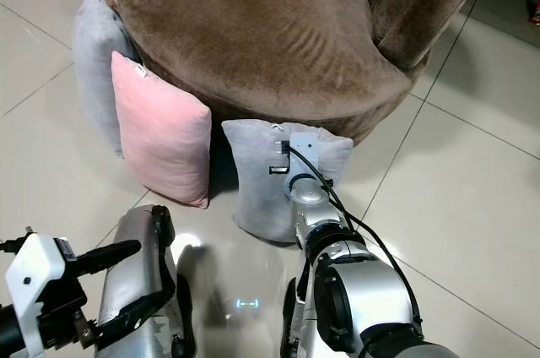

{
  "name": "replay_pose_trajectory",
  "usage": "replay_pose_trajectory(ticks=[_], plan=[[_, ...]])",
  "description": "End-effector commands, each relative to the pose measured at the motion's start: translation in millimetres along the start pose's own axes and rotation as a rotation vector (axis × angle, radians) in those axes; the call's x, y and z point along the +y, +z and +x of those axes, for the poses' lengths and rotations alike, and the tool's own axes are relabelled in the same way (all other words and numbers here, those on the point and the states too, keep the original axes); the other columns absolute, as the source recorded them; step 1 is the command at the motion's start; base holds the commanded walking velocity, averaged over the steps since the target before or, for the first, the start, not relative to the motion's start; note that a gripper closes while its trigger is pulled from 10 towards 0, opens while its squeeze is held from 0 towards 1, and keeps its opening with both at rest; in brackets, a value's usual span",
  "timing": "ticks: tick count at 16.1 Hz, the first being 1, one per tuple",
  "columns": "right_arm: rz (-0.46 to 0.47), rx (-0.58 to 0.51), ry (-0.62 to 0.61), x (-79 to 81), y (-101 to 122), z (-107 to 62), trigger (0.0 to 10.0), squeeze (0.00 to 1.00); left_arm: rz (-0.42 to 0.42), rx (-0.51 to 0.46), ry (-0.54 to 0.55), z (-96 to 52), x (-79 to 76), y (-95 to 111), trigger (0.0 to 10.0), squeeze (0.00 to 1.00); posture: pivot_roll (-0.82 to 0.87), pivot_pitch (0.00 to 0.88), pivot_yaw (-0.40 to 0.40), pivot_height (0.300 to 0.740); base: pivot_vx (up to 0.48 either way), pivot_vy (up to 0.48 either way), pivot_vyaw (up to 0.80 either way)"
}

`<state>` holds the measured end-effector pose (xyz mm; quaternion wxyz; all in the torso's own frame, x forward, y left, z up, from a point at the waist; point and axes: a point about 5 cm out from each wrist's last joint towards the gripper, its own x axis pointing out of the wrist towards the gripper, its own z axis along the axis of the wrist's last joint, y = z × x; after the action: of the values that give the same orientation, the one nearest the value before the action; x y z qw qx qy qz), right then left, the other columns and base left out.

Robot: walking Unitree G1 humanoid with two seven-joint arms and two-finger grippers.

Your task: Move the pillow to the sofa from floor

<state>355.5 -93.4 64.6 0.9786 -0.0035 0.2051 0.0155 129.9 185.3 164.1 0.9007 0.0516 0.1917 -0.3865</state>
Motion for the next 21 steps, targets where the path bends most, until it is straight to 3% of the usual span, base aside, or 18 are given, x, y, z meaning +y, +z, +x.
replay_pose_trajectory(ticks=[1, 3, 4, 6, 10, 12, 13, 14, 16, 18, 21], plan=[[0.027, 0.041, 0.066, 5.6, -19.6, -4.3, 0.0, 0.00, 0.001, 0.007, 0.038, -2.8, 3.8, -2.7, 10.0, 0.00, 0.24, 0.216, -0.047, 0.471, 0.000, 0.000, 0.00], [0.030, 0.012, 0.152, 11.0, -22.4, -6.6, 0.0, 0.00, 0.012, -0.008, 0.117, -11.6, 12.4, -3.7, 10.0, 0.00, 0.22, 0.176, -0.051, 0.471, 0.000, 0.000, 0.00], [0.041, -0.028, 0.216, 14.1, -22.7, -8.7, 0.0, 0.00, 0.023, -0.035, 0.211, -17.2, 19.5, -5.0, 10.0, 0.00, 0.19, 0.138, -0.049, 0.471, 0.000, 0.000, 0.00], [0.135, -0.135, 0.314, 18.7, -15.6, -13.4, 0.0, 0.00, 0.015, -0.111, 0.360, -20.6, 36.8, -4.3, 10.0, 0.00, 0.17, 0.083, -0.047, 0.471, 0.000, 0.000, 0.00], [0.258, -0.295, 0.446, 25.2, 1.7, -26.6, 0.0, 0.00, 0.046, -0.171, 0.399, -1.9, 58.9, -1.5, 10.0, 0.00, 0.13, 0.026, -0.031, 0.471, 0.000, 0.000, 0.00], [0.318, -0.420, 0.506, 21.7, 24.4, -41.4, 0.0, 0.00, 0.059, -0.202, 0.413, 7.3, 66.7, 0.7, 10.0, 0.00, 0.11, 0.000, -0.004, 0.471, 0.000, 0.000, 0.00], [0.386, -0.483, 0.513, 14.2, 42.3, -51.2, 2.3, 0.00, 0.068, -0.219, 0.421, 11.4, 70.4, 2.0, 10.0, 0.00, 0.10, 0.000, 0.004, 0.471, 0.000, 0.000, 0.00], [0.443, -0.526, 0.524, 7.1, 59.3, -58.8, 10.0, 0.00, 0.078, -0.233, 0.437, 15.4, 74.9, 3.5, 10.0, 0.00, 0.08, 0.000, 0.006, 0.471, 0.000, 0.000, 0.00], [0.415, -0.684, 0.530, -6.6, 100.4, -84.8, 10.0, 0.00, 0.080, -0.272, 0.494, 20.9, 83.2, 12.0, 10.0, 0.00, 0.06, 0.000, -0.004, 0.471, 0.000, 0.000, 0.00], [0.442, -0.817, 0.491, -18.5, 148.2, -118.5, 10.0, 0.00, 0.122, -0.372, 0.592, 27.5, 97.1, 44.5, 10.0, 0.00, 0.05, 0.000, 0.004, 0.491, 0.000, 0.000, 0.00], [0.494, -0.836, 0.414, -22.6, 171.5, -124.7, 10.0, 0.00, 0.176, -0.402, 0.604, 42.6, 101.6, 63.6, 10.0, 0.00, 0.05, 0.000, 0.004, 0.516, 0.000, 0.000, 0.00]])
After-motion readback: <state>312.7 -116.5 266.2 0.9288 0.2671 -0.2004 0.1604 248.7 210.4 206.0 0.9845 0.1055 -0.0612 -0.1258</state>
